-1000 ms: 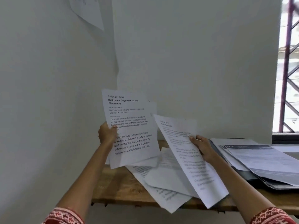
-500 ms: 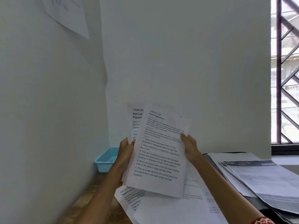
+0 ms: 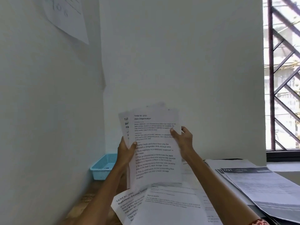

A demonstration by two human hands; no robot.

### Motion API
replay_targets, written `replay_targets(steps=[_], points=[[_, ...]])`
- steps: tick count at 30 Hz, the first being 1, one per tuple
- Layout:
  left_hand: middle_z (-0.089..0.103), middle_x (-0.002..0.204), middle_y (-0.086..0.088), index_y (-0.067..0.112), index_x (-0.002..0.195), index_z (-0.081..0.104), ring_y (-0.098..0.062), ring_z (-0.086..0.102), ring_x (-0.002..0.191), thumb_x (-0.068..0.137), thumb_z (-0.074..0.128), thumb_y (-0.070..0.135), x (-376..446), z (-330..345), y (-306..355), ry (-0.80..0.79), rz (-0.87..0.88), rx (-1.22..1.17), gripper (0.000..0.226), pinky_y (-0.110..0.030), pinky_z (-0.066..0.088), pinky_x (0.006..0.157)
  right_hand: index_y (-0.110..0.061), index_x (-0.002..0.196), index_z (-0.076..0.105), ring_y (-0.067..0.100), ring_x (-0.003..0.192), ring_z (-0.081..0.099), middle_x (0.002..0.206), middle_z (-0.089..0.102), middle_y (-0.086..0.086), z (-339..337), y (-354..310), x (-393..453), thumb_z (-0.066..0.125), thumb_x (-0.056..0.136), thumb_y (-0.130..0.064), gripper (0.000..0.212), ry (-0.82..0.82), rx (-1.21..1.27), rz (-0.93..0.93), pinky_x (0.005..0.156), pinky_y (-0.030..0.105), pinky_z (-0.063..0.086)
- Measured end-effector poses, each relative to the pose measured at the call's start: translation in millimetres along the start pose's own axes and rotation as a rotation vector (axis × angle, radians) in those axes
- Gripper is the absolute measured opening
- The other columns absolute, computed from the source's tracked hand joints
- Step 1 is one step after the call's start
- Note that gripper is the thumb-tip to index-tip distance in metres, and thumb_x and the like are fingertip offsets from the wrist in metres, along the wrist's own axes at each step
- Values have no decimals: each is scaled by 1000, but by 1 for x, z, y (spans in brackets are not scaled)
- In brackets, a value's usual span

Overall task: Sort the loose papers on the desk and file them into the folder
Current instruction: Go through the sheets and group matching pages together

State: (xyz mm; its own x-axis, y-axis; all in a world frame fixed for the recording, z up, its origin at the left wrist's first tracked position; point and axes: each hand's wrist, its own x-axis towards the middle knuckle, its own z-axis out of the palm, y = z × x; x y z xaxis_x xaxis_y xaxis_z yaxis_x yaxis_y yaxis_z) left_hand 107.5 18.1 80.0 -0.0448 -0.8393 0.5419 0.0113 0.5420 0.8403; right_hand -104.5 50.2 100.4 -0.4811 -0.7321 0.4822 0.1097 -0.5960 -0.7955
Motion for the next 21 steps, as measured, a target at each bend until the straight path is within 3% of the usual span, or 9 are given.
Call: replay_targets(steps=[4, 6, 9, 13, 16, 19, 21], points=[[62, 103, 1, 15, 118, 49, -8, 60, 87, 79, 74, 28, 4, -4, 12, 27, 29, -114, 48, -20, 47, 66, -16, 107, 59, 23, 93, 69, 105, 70, 7, 0, -17, -13, 80, 72, -40, 48, -110, -79, -123, 80, 39, 57], [63, 95, 4, 16, 112, 53, -6, 61, 81, 80, 72, 27, 1, -2, 16, 19, 16, -101, 39, -17, 47, 61, -16, 108, 58, 24, 91, 70, 104, 70, 8, -3, -12, -23, 81, 64, -49, 59, -139, -143, -101, 78, 41, 58], [66, 85, 4, 13, 102, 62, -13, 64, 76, 82, 70, 22, -4, 3, 20, -29, 12, -71, 24, -16, 50, 57, -12, 107, 60, 27, 88, 70, 102, 71, 11, -9, -2, -32, 80, 71, -40, 50, -128, -128, -75, 76, 42, 59], [68, 83, -5, 7, 98, 67, -23, 66, 77, 83, 69, 23, 1, 0, 30, -1, 121, 72, 22, -31, 55, 68, -10, 100, 63, 32, 85, 69, 97, 71, 14, -6, -11, -28, 73, 81, -18, 23, -62, -111, -136, 72, 43, 59], [69, 83, -2, 9, 94, 68, -15, 67, 71, 84, 68, 21, 6, -2, 44, -25, 143, -10, 15, -21, 54, 58, -11, 97, 64, 33, 84, 69, 95, 71, 15, -1, -21, -20, 74, 81, -19, 20, -52, -106, -194, 72, 45, 58], [70, 79, 0, 15, 89, 66, -9, 68, 64, 86, 65, 20, 1, -5, 38, -57, 16, -191, 6, -17, 52, 53, -12, 97, 65, 35, 85, 69, 94, 72, 14, -1, -14, -18, 75, 81, -24, 22, -60, -131, -182, 74, 50, 58], [70, 88, -4, 14, 97, 64, -14, 68, 72, 87, 63, 22, -9, -6, 17, -119, -100, -175, 14, -22, 53, 59, -14, 97, 67, 32, 86, 70, 95, 73, 11, -4, 3, -24, 77, 78, -30, 26, -69, -162, -114, 76, 53, 57]])
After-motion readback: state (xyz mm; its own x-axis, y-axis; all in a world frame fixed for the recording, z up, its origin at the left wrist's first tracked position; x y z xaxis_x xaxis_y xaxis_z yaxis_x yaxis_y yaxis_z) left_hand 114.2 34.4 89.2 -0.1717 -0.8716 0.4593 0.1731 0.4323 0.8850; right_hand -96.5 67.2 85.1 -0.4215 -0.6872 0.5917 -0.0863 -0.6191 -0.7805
